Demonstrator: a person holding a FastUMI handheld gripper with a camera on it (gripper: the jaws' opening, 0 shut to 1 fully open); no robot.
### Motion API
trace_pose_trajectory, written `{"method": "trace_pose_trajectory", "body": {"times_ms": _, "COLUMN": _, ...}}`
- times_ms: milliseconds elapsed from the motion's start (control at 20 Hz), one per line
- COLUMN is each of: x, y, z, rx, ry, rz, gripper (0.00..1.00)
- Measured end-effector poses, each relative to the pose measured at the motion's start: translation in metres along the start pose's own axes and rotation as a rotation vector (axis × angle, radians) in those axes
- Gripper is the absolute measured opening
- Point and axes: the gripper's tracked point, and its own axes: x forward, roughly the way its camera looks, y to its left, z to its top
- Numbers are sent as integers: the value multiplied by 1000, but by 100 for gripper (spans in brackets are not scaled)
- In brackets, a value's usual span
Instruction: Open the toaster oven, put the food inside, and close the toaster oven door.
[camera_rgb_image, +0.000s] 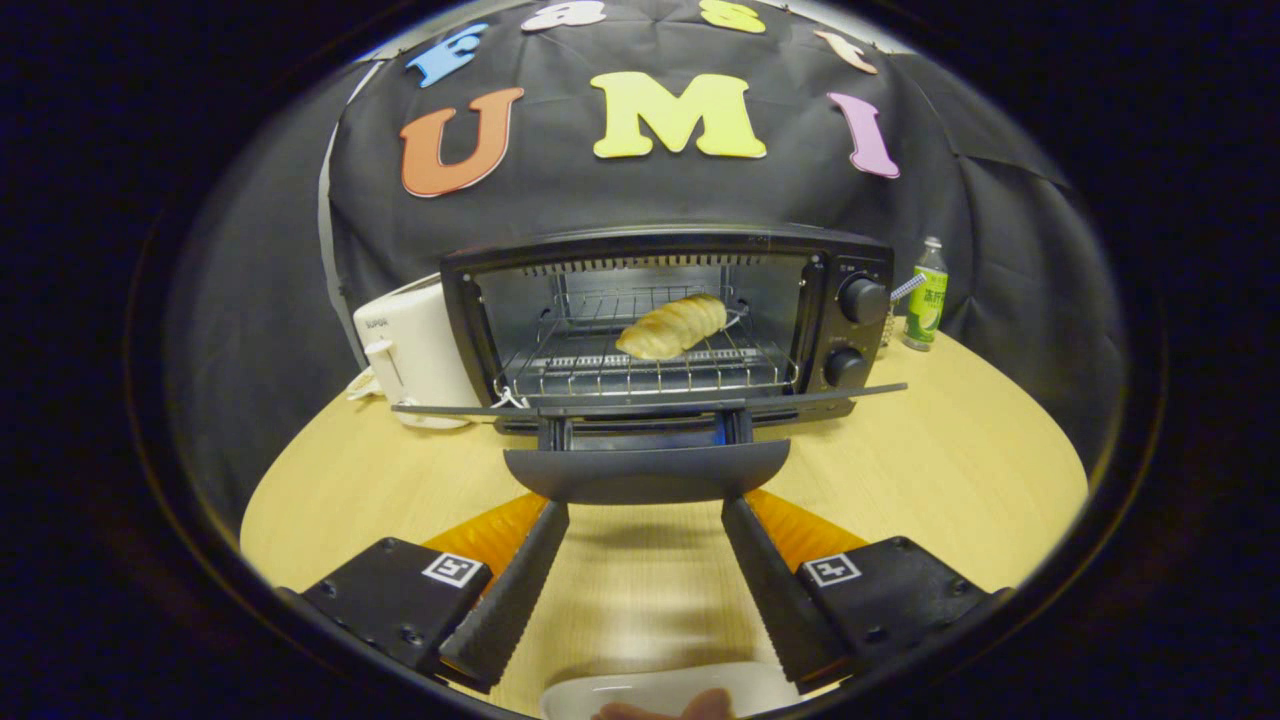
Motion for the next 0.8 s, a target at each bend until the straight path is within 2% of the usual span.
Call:
{"method": "trace_pose_trajectory", "body": {"times_ms": 200, "x": -7, "y": 3, "z": 31, "rx": -28, "ry": -100, "rz": 6, "gripper": 100}}
{"method": "trace_pose_trajectory", "body": {"times_ms": 400, "x": -37, "y": 0, "z": 62, "rx": -10, "ry": -191, "rz": 15, "gripper": 100}}
{"method": "trace_pose_trajectory", "body": {"times_ms": 800, "x": -176, "y": -18, "z": 131, "rx": -34, "ry": -377, "rz": -42, "gripper": 100}}
